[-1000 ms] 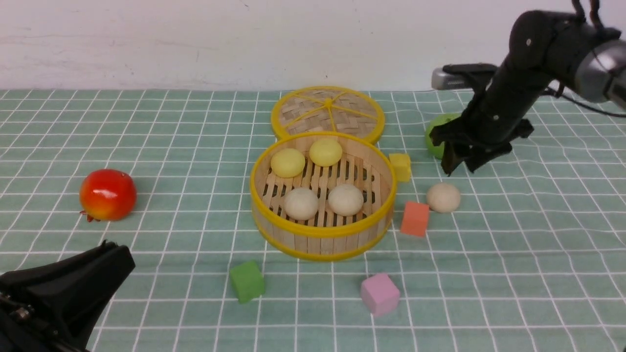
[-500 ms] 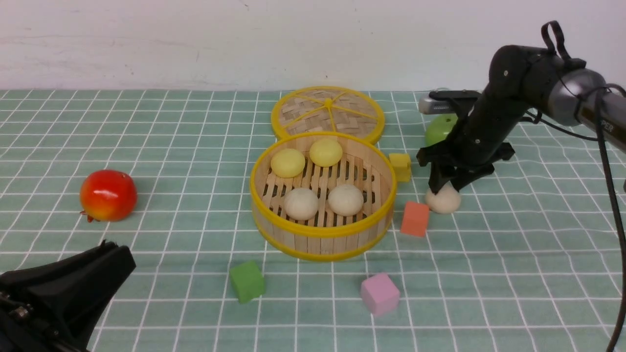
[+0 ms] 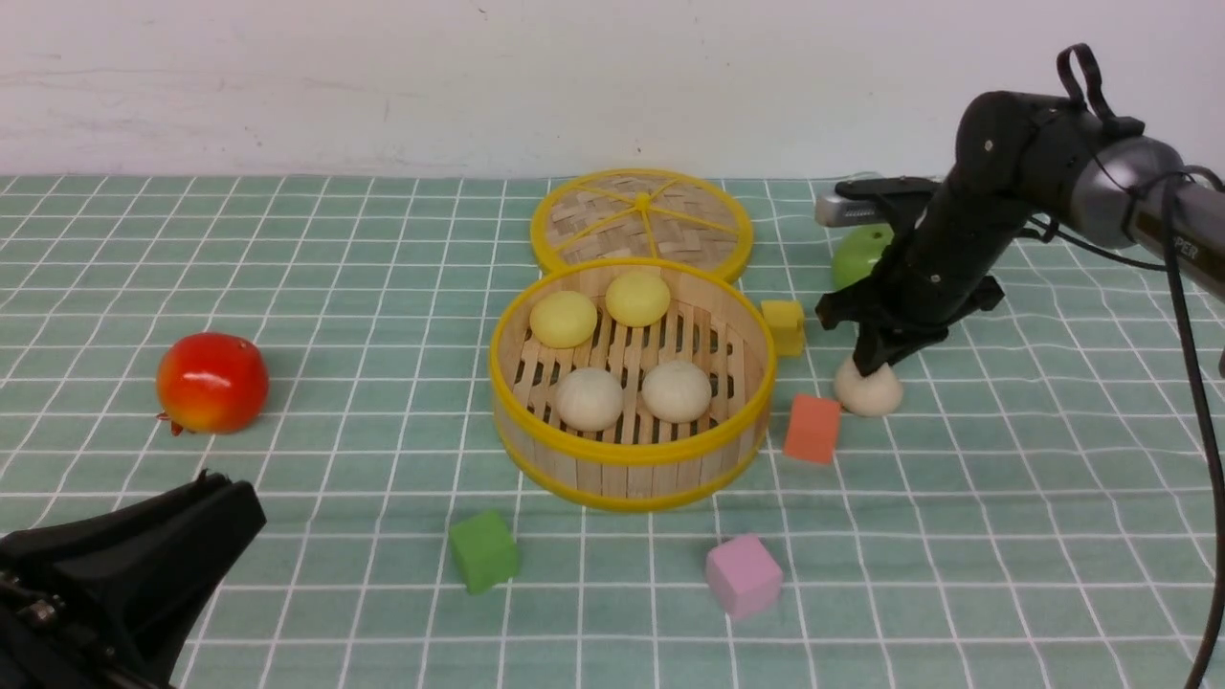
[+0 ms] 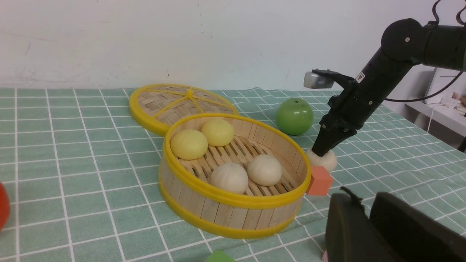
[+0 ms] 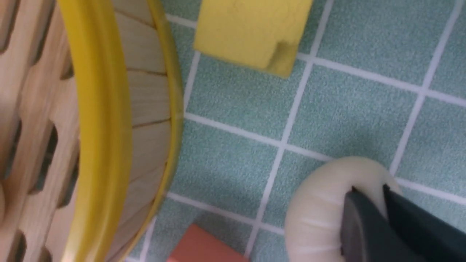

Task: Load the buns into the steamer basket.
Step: Use the right arm to grab a steamed stuffed bun, then use the right arm to put the steamed stuffed bun into the steamer

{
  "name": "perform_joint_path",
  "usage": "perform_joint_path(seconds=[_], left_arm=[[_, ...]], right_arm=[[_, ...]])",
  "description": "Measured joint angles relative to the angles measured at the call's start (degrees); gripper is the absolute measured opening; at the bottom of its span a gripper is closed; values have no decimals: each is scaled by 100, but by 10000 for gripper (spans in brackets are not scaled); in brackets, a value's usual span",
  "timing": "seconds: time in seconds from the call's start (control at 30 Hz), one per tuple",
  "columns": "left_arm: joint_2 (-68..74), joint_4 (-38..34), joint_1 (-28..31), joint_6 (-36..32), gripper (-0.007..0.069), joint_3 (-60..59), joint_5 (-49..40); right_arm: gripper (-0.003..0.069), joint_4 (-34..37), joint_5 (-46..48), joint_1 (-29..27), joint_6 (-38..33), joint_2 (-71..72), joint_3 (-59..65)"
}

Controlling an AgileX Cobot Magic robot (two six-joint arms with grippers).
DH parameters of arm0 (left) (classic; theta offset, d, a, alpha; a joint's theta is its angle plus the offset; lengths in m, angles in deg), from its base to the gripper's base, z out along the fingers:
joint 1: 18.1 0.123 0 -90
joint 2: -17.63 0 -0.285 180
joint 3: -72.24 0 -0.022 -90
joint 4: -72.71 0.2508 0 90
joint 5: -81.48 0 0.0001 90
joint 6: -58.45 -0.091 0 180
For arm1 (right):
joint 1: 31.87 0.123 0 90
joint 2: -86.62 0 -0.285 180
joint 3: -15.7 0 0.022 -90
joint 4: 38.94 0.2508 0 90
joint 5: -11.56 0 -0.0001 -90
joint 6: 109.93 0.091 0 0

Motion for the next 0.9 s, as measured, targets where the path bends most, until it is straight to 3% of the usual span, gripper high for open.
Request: perform_joint_path(seconds=[0.1,0.4,0.7,0.8,0.9], left_arm=[[0,0,0,0,94,0,0],[0,0,0,0,102,0,-5],[0,0,0,0,113,0,-20],[0,0,0,0,113,0,-26],[0,0,0,0,113,0,-37]], right_arm=[[15,128,80,30,-63,156,0],[15,1555,-628,579,-938,957,-8],[39,1467,-1732,979,-984,136,-3],[78,1360,-1881,974,-985,-49,1],[163,1249,-1990,970,-910,-98,1]])
